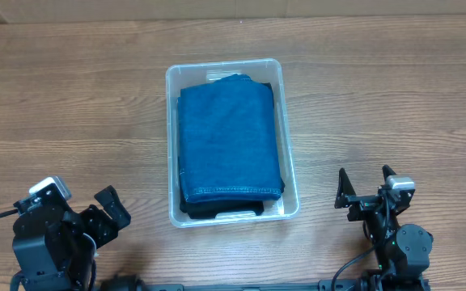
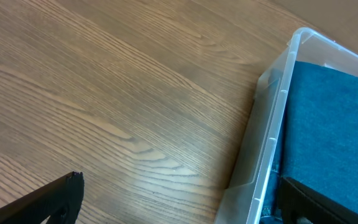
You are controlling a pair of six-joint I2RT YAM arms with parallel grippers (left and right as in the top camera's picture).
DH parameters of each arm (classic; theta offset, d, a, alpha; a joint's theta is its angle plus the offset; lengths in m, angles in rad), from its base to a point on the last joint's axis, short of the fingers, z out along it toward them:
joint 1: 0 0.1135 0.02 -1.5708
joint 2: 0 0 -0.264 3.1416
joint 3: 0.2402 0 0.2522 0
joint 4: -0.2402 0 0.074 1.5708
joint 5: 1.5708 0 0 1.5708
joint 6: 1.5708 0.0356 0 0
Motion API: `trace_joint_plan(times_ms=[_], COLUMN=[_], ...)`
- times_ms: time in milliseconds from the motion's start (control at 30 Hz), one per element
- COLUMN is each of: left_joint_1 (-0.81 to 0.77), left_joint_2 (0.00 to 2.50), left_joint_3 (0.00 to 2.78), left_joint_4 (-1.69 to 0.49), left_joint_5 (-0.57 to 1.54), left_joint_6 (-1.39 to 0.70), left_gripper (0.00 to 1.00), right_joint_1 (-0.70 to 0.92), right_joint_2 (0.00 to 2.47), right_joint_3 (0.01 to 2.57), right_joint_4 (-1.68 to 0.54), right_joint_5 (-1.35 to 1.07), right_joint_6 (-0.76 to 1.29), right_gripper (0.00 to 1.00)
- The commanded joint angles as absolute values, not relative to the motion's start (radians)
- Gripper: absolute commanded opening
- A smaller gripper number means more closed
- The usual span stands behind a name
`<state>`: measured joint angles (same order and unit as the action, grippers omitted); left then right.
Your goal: Pack container
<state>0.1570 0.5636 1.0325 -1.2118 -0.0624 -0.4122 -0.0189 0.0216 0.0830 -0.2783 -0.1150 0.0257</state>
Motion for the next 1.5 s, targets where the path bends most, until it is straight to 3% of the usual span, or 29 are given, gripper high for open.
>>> trace_joint_plan(times_ms=[0,133,300,767,1267,1467], left_joint_1=[0.156,0.138,0.086,0.023,0.023,0.024], left_joint_2=[0.534,0.495,0.369,0.076,0.031,0.003], left_joint_3=[1.023,0.977,0.780,0.016,0.005,0.005], left_joint_4=[-1.208,-1.207,-1.090,0.001,-0.042,0.025], left_joint_5=[-0.053,-0.055,-0.216,-0.317,-0.379,-0.139], left_joint_6=[-0.419,-0.419,-0.407,-0.407,-0.396,-0.068], left_gripper=[1.00,1.00,1.00,1.00,1.00,1.00], right_joint_1=[-0.014,-0.014,-0.014,-0.014,-0.014,-0.014], right_joint_2=[0.015,0.015,0.015,0.015,0.015,0.015], right_joint_3=[0.086,0.086,0.086,0.086,0.086,0.086], right_joint_4=[-0.279,-0.279,-0.279,-0.279,-0.279,-0.279], right_joint_5=[-0.106,-0.106,-0.106,-0.106,-0.106,-0.106], right_joint_6=[0.026,0.027,0.027,0.027,0.027,0.027], right_gripper=[1.00,1.00,1.00,1.00,1.00,1.00])
